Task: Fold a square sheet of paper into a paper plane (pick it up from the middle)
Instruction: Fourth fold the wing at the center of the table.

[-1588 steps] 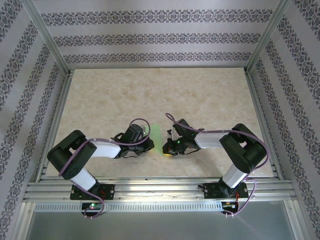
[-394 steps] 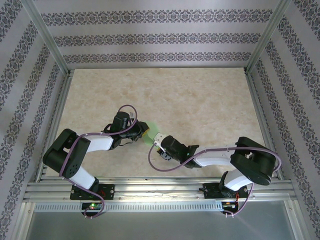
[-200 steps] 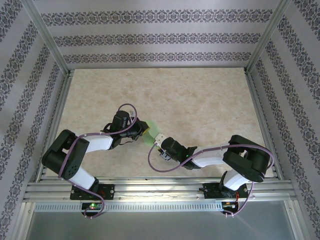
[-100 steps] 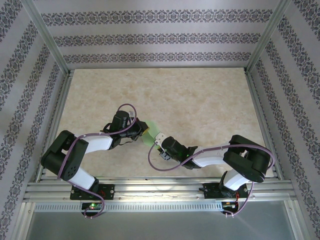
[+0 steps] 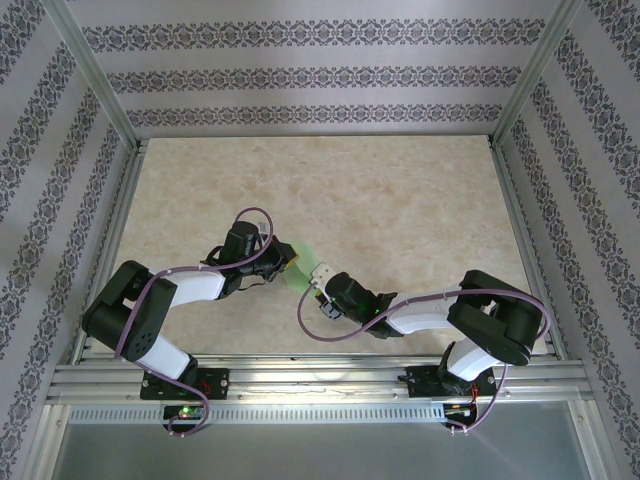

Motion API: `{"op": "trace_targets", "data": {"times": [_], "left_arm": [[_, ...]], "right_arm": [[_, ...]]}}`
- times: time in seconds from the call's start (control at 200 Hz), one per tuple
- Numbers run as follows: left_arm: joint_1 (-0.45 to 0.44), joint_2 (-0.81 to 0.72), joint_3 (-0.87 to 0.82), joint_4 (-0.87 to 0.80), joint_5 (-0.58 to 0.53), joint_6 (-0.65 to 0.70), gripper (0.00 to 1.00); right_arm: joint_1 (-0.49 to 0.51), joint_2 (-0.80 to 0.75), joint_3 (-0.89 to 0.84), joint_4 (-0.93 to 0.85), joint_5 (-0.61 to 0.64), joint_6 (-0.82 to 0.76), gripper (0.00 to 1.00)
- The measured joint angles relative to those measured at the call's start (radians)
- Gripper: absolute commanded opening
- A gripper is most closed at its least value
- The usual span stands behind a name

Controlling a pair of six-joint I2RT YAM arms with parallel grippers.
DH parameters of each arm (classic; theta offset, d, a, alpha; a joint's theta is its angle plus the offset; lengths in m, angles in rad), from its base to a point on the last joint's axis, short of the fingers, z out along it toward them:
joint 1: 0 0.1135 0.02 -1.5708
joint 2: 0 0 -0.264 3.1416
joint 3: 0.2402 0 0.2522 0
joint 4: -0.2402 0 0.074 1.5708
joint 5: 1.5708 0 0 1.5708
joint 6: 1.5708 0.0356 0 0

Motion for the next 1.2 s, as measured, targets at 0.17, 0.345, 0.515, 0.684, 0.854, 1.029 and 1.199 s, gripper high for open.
{"op": "trace_targets", "data": {"times": [0.17, 0.345, 0.515, 0.684, 0.854, 1.029, 1.199], "left_arm": [[0.0, 0.0, 0.0, 0.0, 0.0, 0.0, 0.03], [0.0, 0.0, 0.0, 0.0, 0.0, 0.0, 0.03], [0.0, -0.001, 0.0, 0.0, 0.0, 0.0, 0.03], [0.0, -0.016, 0.0, -0.012, -0.001, 0.003, 0.11], [0.0, -0.044, 0.006, -0.06, -0.014, 0.032, 0.27], [0.011, -0.11, 0.008, -0.134, -0.039, 0.059, 0.37], [0.032, -0.208, 0.008, -0.226, -0.087, 0.087, 0.39]], "right_arm": [[0.0, 0.0, -0.001, 0.0, -0.003, 0.008, 0.23], [0.0, 0.0, -0.001, 0.0, -0.007, 0.016, 0.19], [0.0, 0.0, -0.001, 0.0, -0.007, 0.019, 0.14], [-0.014, 0.0, -0.001, 0.006, -0.027, 0.031, 0.07], [-0.039, 0.002, -0.001, 0.018, -0.083, 0.063, 0.04], [-0.06, 0.017, -0.001, 0.029, -0.146, 0.107, 0.03], [-0.085, 0.043, 0.004, 0.034, -0.208, 0.16, 0.03]]}}
